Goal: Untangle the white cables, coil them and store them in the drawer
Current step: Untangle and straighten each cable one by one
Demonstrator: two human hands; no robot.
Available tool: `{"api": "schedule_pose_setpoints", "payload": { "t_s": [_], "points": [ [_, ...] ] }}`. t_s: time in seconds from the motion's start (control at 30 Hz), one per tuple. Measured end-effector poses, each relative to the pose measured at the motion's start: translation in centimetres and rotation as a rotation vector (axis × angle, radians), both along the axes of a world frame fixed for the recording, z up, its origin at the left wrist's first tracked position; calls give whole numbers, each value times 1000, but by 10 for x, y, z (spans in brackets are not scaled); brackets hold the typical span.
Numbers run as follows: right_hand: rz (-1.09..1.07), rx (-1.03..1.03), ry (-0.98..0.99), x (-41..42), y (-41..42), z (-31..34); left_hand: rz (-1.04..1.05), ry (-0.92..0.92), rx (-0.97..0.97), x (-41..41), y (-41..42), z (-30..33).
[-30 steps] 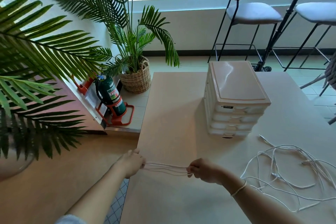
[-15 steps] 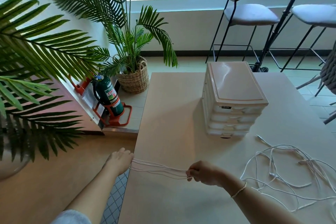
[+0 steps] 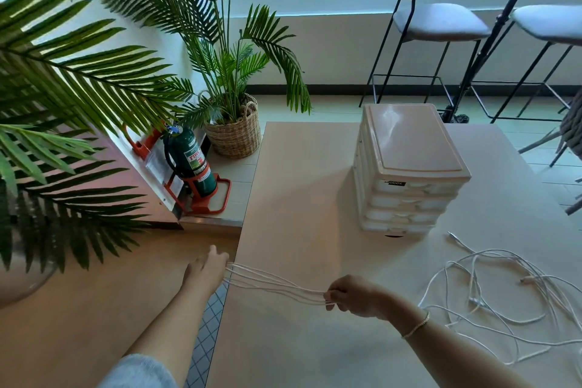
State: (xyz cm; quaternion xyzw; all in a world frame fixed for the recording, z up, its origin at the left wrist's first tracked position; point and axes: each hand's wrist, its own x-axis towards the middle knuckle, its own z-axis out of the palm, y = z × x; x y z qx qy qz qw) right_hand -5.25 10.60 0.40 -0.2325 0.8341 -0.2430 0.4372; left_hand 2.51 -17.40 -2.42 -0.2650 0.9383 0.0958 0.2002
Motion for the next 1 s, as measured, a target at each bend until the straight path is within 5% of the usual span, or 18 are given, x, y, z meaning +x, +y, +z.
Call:
{"api": "schedule_pose_setpoints", "payload": {
  "t_s": [0.27, 0.47, 0.57, 0.77, 1.0],
  "points": [
    [1, 13, -33, 0, 3, -1, 22, 38, -59, -2, -3, 2],
    [-48, 28, -47, -2, 6, -7, -228, -211, -168, -10, 10, 11],
    [-38, 33, -45, -3, 4, -6, -310, -334, -2, -23, 25, 16],
    [-26, 33, -37, -5, 2, -3, -509, -267, 395, -44, 76, 22],
    [-81, 20, -70, -5, 8, -4, -427, -362, 410, -43, 70, 19]
  ]
}}
